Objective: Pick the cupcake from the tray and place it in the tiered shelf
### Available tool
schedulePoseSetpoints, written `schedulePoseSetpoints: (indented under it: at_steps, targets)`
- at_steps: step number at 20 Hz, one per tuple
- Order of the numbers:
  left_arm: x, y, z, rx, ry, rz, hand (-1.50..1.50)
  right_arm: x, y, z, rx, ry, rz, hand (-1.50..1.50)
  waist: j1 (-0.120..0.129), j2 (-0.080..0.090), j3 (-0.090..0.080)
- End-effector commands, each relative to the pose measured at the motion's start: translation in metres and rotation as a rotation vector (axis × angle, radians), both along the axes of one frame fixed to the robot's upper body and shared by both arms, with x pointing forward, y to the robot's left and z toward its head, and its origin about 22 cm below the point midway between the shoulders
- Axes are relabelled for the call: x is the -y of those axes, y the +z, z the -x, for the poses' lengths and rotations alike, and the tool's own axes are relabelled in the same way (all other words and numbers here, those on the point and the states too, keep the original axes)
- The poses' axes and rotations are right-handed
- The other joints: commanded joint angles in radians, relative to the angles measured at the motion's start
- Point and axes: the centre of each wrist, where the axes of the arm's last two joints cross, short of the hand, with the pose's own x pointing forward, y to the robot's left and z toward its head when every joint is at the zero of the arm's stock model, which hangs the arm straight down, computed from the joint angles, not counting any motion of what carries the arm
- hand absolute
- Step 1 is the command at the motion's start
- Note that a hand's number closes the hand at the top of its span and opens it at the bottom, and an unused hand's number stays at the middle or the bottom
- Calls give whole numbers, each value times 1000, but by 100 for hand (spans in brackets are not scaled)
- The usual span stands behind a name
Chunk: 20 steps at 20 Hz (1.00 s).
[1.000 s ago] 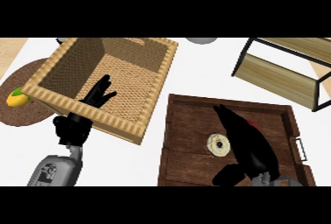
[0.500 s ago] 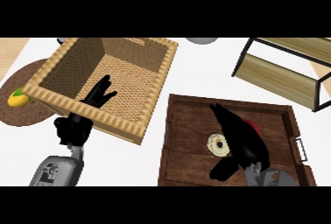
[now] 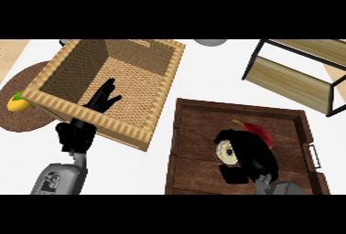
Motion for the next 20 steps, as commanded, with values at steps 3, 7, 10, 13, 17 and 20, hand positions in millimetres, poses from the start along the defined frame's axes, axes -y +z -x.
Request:
schedulePoseSetpoints:
  at_steps: [3,7,10,13,17,20]
  targets:
    - [5,9,1,-35,3,-42,0,-16,-8,9,55,68,64,150,0,7,-3]
    - [8,-10,1,-55,-30,-51,0,-26,3,-38,49,-168,37,150,11,12,-3]
    - [5,-3,-1,-47,-23,-57,0,-48,4,-52,50,-458,40,150,38,20,-4]
    - [11,0,-6,-28,-42,-50,0,-55,12,-78,92,-618,42,150,45,22,-3]
    - [10,-9,-4,-33,-43,-50,0,-83,25,-102,175,-665,2,150,48,19,-3]
    - [10,-15,2,-41,-47,-31,0,-83,39,-105,320,-694,-152,150,41,16,-3]
